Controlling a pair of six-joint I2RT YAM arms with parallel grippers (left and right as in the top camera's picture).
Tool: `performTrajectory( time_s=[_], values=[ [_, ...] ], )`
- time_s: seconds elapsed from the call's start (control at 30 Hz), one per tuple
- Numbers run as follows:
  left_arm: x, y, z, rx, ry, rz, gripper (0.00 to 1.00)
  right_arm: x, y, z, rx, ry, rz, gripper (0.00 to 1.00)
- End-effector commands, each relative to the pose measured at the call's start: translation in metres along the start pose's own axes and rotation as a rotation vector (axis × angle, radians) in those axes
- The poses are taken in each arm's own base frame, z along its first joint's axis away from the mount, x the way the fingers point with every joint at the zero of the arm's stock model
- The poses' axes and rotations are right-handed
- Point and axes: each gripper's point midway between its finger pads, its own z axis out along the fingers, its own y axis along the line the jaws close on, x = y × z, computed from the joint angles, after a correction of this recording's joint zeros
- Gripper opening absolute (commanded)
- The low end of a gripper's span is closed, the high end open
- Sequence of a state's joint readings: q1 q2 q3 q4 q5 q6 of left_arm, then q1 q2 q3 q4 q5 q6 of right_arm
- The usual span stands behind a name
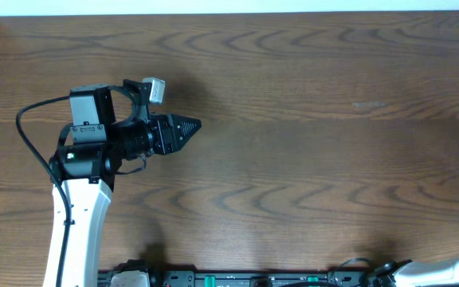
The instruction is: Untangle cables
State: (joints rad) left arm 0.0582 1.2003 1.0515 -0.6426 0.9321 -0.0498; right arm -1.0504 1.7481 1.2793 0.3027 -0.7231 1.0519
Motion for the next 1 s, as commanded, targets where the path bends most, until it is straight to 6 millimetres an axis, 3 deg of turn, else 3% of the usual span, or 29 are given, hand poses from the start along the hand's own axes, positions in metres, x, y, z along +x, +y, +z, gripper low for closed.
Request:
performTrajectory(
  time_s=[0.0, 0.1, 0.17, 0.3, 0.33, 0.37, 0.43, 0.63, 0.8, 0.9, 0.97],
  values=[
    [-0.003, 0.000, -0.001, -0.008, -0.003, 0.016, 0.50, -0.014, -0.057, -0.007, 0.279, -0.095, -0.038, 0.01],
    [-0.003, 0.000, -0.001, -0.008, -0.003, 0.016, 0.50, -0.005, -0.098, -0.022, 0.481, -0.089, -0.042, 0.01],
    [-0.003, 0.000, -0.001, -0.007, -0.003, 0.016, 0.49, -0.001, -0.134, -0.045, 0.686, -0.108, -0.041, 0.01],
    [-0.003, 0.000, -0.001, -0.008, -0.003, 0.015, 0.49, -0.001, -0.156, -0.067, 0.845, -0.119, -0.091, 0.01],
    [-0.003, 0.000, -0.001, -0.007, -0.003, 0.015, 0.49, -0.001, -0.157, -0.068, 0.851, -0.120, -0.090, 0.11],
    [-0.003, 0.000, -0.001, -0.007, -0.003, 0.015, 0.49, -0.001, -0.157, -0.068, 0.851, -0.120, -0.090, 0.34],
    [-0.003, 0.000, -0.001, -0.007, -0.003, 0.015, 0.49, -0.001, -0.156, -0.066, 0.840, -0.118, -0.090, 0.99],
    [-0.003, 0.000, -0.001, -0.007, -0.003, 0.015, 0.49, 0.015, -0.151, -0.057, 0.824, -0.072, -0.090, 0.99],
    [-0.002, 0.000, -0.001, -0.007, -0.002, 0.015, 0.49, 0.055, -0.141, -0.042, 0.766, 0.044, 0.042, 0.99],
    [-0.002, 0.000, -0.001, -0.007, -0.002, 0.015, 0.49, 0.086, -0.108, -0.017, 0.570, 0.195, 0.072, 0.99],
    [-0.002, 0.000, -0.001, -0.007, -0.002, 0.015, 0.49, 0.120, -0.050, 0.008, 0.265, 0.381, -0.017, 0.99]
  ],
)
